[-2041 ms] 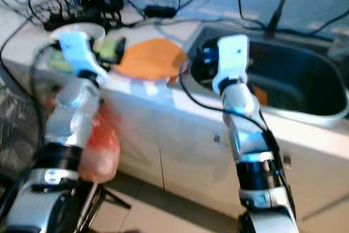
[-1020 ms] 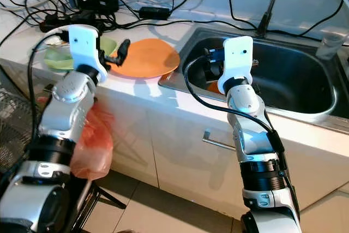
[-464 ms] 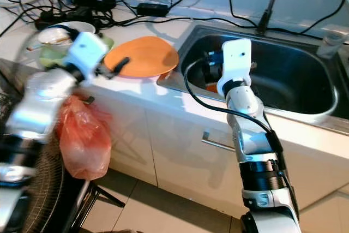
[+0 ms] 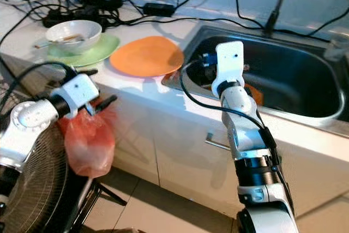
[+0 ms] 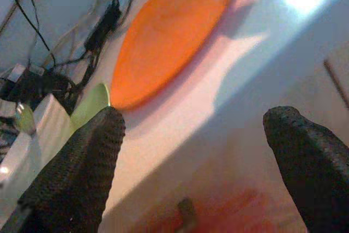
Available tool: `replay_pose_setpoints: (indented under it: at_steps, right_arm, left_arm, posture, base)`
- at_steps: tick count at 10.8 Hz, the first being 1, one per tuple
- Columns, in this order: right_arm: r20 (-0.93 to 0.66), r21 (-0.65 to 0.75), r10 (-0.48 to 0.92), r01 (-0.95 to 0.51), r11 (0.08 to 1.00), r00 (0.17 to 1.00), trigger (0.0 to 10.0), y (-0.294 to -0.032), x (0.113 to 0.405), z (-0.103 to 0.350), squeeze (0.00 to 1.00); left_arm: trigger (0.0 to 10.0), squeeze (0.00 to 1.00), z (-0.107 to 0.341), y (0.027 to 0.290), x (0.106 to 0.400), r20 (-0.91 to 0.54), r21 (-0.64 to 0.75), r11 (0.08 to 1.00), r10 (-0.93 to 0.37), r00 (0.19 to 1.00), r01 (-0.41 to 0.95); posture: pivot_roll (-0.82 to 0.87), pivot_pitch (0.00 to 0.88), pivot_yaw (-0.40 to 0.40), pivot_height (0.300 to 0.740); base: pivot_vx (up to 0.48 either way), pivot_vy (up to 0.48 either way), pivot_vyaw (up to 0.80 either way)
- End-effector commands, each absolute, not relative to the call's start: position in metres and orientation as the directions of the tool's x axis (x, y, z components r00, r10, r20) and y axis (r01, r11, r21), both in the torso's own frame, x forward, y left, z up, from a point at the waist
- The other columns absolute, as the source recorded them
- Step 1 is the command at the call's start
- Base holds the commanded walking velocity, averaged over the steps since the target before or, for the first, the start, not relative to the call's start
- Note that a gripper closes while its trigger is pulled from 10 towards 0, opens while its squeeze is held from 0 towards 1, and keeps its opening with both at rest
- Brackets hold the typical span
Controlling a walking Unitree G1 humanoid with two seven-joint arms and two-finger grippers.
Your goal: Kitchen organization
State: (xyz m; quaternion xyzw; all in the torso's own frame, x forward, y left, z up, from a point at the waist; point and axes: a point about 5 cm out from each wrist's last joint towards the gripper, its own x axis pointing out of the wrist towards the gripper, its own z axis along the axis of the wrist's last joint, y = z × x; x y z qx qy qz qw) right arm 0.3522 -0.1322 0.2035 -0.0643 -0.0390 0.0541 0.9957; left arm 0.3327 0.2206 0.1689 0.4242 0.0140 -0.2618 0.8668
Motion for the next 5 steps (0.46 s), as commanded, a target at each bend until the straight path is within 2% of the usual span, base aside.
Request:
replay_pose_setpoints:
  at_steps: [1,5]
  right_arm:
    - [0.097,-0.133,0.112,-0.098,0.986,0.989,10.0,-0.133,0.353,0.209,0.0]
    - [0.093,-0.139,0.099,-0.086,0.987,0.991,10.0,-0.138,0.35,0.207,0.0]
  left_arm:
    - [10.0,0.0,0.173,0.219,0.338,-0.243,0.764,0.464,-0.436,0.866,0.448]
    - [10.0,0.0,0.199,0.213,0.348,-0.083,0.737,0.576,-0.443,0.893,0.355]
  posture:
    - [0.11,0.0,-0.007,0.74]
    - [0.1,0.0,-0.005,0.74]
  base:
    - [0.0,0.0,0.0]
    - [0.0,0.0,0.0]
